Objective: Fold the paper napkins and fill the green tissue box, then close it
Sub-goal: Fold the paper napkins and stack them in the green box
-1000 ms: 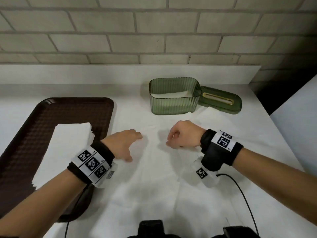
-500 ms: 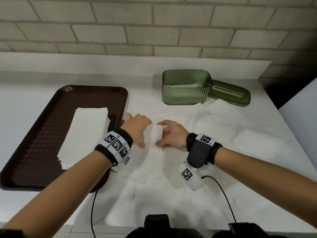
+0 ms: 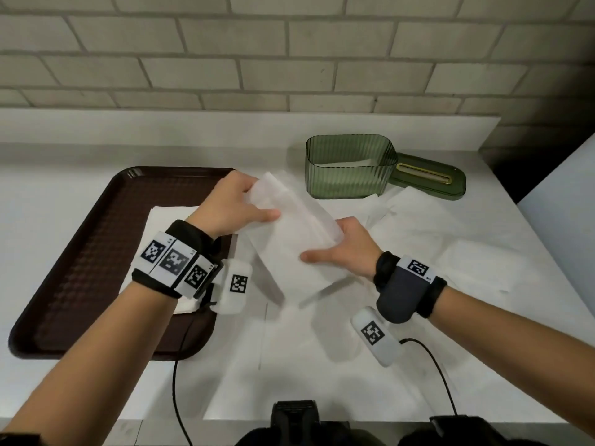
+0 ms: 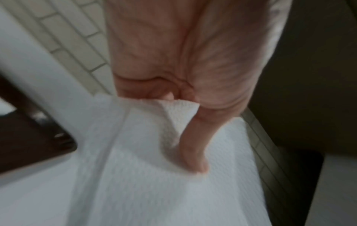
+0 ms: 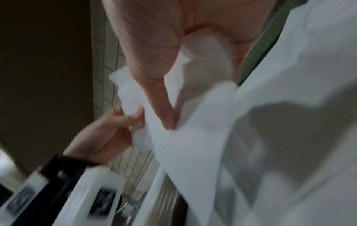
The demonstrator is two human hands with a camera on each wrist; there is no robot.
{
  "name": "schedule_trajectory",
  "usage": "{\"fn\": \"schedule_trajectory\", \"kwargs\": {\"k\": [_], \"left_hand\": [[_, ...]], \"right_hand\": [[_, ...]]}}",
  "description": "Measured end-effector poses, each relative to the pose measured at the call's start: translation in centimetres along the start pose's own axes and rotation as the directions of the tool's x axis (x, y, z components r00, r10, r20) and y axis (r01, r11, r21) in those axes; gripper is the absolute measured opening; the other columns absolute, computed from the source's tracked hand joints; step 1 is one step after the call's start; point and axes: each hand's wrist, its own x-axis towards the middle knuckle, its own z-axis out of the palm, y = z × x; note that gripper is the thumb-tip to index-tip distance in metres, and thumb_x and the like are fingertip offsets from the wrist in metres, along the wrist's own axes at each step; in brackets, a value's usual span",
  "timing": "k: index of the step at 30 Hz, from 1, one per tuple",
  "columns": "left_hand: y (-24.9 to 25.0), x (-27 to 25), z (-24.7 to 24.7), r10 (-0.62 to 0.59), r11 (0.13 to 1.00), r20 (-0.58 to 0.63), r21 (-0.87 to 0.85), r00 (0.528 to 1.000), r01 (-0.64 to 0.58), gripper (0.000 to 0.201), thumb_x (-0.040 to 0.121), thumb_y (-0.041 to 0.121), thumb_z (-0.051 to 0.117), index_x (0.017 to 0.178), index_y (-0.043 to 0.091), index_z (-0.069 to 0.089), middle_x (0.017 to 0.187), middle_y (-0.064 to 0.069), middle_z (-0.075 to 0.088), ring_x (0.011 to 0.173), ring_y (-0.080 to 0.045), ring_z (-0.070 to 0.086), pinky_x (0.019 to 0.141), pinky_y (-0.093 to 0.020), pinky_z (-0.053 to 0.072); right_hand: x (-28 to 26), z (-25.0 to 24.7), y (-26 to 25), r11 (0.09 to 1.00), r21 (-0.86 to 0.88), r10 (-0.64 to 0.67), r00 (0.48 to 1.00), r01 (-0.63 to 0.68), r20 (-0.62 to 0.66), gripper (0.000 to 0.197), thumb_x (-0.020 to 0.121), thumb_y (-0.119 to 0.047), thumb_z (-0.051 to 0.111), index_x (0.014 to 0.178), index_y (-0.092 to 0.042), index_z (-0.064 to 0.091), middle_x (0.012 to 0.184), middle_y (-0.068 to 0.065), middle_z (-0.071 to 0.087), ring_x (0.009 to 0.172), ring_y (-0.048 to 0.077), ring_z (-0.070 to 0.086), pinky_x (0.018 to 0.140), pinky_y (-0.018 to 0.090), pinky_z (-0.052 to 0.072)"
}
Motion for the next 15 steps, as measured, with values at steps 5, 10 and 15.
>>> {"fn": "schedule_trajectory", "kwargs": {"k": [5,10,15], "left_hand": [[-1.3,-0.4,2.6,-0.095,0.909,-0.102,-0.414,0.99,0.044,0.028,0.079,0.006,0.075,0.107,0.003,0.07,0.105,-0.01,0.074,0.098,-0.024,0.071,0.089,-0.043,0.055],[-2.0,-0.5,5.7,-0.102,0.863,-0.176,-0.506,0.979,-0.001,0.032,0.075,0.007,0.079,0.103,-0.002,0.065,0.099,-0.008,0.073,0.092,-0.018,0.07,0.081,-0.029,0.055],[-2.2,-0.6,9.6,-0.088,0.914,-0.181,-0.407,0.98,0.007,0.034,0.061,0.0,0.086,0.087,0.005,0.065,0.087,0.004,0.066,0.079,0.005,0.061,0.075,-0.007,0.046]], "right_hand": [[-0.2,-3.8,-0.2,0.971,0.218,-0.046,0.968,0.102,-0.246,0.03,0.065,-0.004,0.086,0.092,-0.006,0.073,0.091,0.003,0.076,0.081,0.014,0.073,0.072,0.026,0.059],[-0.4,-5.3,0.7,0.933,0.308,-0.088,0.947,0.188,-0.31,0.022,0.069,0.007,0.08,0.089,-0.001,0.073,0.081,0.0,0.076,0.079,0.016,0.073,0.076,0.028,0.059],[-0.7,-4.1,3.4,0.946,0.322,0.05,0.967,0.034,-0.25,0.034,0.065,0.007,0.082,0.094,-0.003,0.069,0.084,0.008,0.07,0.075,0.022,0.067,0.068,0.034,0.057]]}}
